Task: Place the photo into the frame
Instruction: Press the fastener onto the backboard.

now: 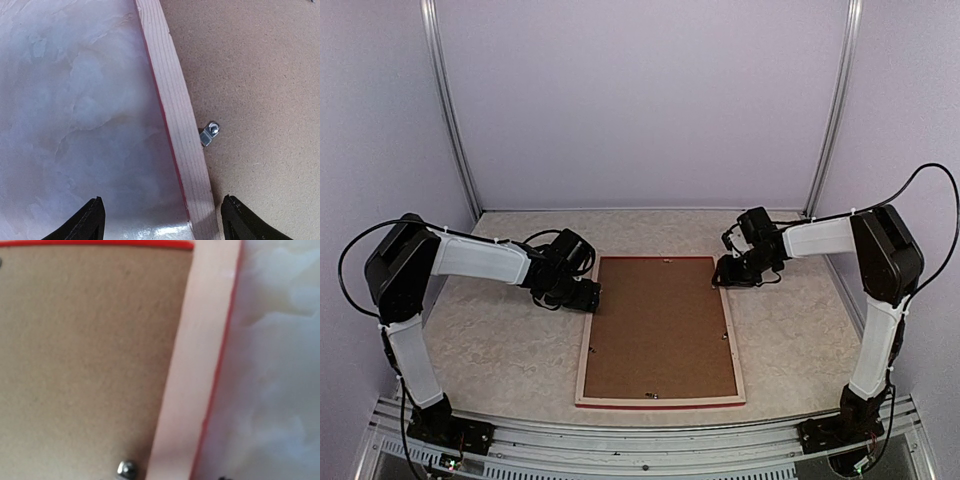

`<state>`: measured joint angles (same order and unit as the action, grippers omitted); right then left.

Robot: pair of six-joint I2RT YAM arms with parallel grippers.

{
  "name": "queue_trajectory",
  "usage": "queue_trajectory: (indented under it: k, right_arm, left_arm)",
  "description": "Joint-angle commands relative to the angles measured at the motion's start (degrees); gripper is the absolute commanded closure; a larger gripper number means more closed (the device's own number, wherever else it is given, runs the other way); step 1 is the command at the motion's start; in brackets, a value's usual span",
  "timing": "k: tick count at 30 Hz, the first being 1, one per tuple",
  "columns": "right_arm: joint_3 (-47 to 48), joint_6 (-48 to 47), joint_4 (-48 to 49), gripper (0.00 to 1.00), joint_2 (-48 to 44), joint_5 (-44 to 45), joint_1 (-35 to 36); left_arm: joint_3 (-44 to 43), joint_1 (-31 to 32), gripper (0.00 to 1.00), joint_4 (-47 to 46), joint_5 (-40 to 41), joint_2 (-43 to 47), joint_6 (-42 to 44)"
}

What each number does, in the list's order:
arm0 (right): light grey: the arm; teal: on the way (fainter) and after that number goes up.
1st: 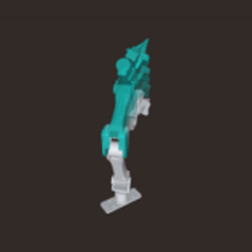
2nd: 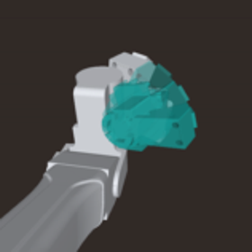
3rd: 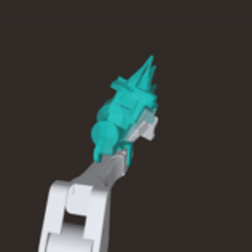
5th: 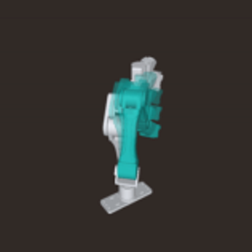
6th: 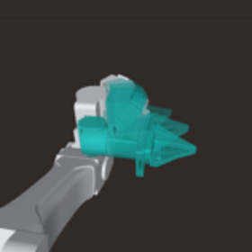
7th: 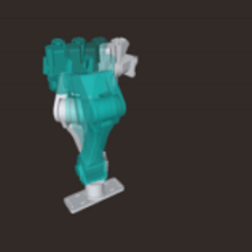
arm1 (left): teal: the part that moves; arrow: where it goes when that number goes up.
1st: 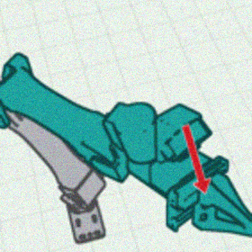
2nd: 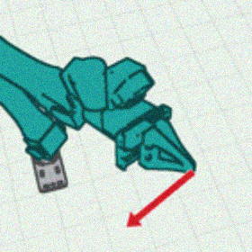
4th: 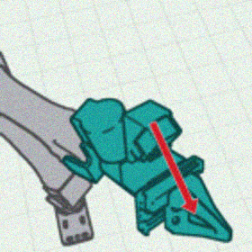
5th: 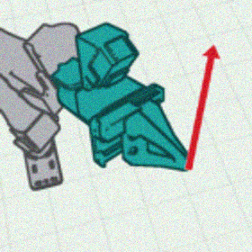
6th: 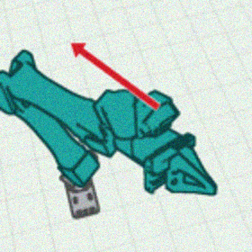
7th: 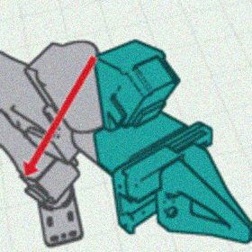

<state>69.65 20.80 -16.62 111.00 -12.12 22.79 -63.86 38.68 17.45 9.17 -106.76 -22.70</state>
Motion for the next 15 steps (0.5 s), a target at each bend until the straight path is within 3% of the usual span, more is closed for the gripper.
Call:
queue_trajectory:
  k: [1,15]
  right_arm:
    - [1.6,0.9,-0.9,0.52,1.6,2.6,0.9]
    - [1.7,1.2,-2.1,0.5,2.5,6.2,3.1]
  left_arm:
    - [0.0,0.3,0.2,0.5,0.7,-0.2,0.3]
    - [-0.3,0.3,0.2,0.6,0.5,-0.5,0.4]
